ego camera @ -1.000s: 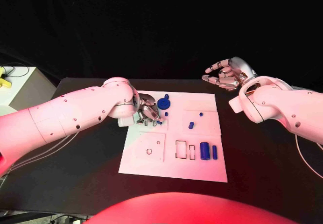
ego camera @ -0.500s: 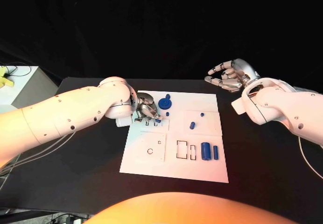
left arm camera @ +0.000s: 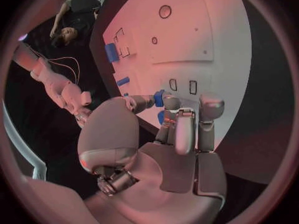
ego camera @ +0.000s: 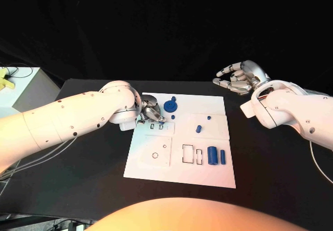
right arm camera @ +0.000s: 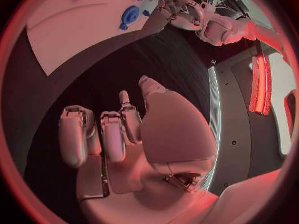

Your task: Assemble the parts on the task board

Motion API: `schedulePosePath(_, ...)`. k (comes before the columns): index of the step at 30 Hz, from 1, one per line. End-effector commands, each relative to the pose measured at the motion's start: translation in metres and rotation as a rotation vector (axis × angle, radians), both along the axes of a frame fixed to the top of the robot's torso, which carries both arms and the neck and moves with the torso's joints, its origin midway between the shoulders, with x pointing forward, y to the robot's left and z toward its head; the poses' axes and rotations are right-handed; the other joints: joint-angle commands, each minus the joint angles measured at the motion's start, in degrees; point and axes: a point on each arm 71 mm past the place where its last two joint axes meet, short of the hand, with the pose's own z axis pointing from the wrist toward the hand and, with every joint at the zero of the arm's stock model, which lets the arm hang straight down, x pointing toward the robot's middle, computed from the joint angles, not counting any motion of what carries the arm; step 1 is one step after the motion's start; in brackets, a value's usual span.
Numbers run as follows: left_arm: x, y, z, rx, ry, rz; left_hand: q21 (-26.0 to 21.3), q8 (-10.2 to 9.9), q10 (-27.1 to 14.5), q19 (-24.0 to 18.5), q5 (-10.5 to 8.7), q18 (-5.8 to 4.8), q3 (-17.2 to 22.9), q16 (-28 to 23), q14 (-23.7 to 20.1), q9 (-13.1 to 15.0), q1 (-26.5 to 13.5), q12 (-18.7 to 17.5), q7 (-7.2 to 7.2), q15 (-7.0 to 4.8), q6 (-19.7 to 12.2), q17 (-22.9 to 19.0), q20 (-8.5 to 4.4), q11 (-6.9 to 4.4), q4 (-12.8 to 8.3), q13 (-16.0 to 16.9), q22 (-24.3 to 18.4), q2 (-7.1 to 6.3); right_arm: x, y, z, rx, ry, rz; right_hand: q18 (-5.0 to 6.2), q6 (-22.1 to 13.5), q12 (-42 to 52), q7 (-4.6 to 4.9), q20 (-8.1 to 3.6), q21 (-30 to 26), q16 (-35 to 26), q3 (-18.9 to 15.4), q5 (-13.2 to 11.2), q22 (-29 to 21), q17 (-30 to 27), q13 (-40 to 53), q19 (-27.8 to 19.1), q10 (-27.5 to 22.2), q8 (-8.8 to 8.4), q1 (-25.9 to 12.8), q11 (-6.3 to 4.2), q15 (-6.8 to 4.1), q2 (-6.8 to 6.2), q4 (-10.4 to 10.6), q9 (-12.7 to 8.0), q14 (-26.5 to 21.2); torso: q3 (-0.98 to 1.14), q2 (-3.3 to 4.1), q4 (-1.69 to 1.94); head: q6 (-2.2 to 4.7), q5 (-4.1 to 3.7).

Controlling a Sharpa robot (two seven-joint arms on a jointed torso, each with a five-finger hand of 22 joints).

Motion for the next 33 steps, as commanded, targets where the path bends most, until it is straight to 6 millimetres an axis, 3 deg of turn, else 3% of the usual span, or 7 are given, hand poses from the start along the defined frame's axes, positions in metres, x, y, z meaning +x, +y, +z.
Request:
schedulePosePath(1, 0.001, -0.001, 0.001, 0.030, -0.047, 0.003, 0.3, 0.1, 0.4, 0.3, 0.24, -0.77, 13.6, 0.4, 2.5, -0.1, -0.5, 0.3, -0.05, -0.34, 0.6, 6.2, -0.08, -0.03, -13.9, 0.1, 0.2, 0.20, 0.000, 0.001, 0.000, -0.004, -0.011, 0.017, 0.93, -0.1, -0.3, -0.11, 0.28, -0.1, -0.3, 0.1, 0.0, 9.1, 10.8, 5.8, 2.7, -0.4, -0.14, -0.4, -0.14, 0.50, -0.08, 0.0, 0.0, 4.8, -0.02, 0.07, -0.02, -0.12, -0.04)
schedulePosePath(33, -0.007, -0.004, -0.011, 0.082, -0.041, -0.037, 0.4, 0.2, 0.5, 0.5, 0.38, -0.81, 13.8, 0.4, 2.6, -0.1, -0.6, 0.3, -0.13, -0.42, 0.7, 6.3, -0.14, -0.12, -14.1, 0.0, 0.4, 0.18, -0.001, -0.001, 0.000, -0.007, -0.009, 0.015, 0.94, -0.1, -0.3, -0.11, 0.28, -0.2, -0.3, 0.1, 0.1, 9.0, 10.8, 5.7, 2.7, -0.5, -0.15, -0.5, -0.14, 0.50, -0.08, 0.0, 0.0, 4.8, -0.07, 0.05, 0.05, -0.20, -0.10)
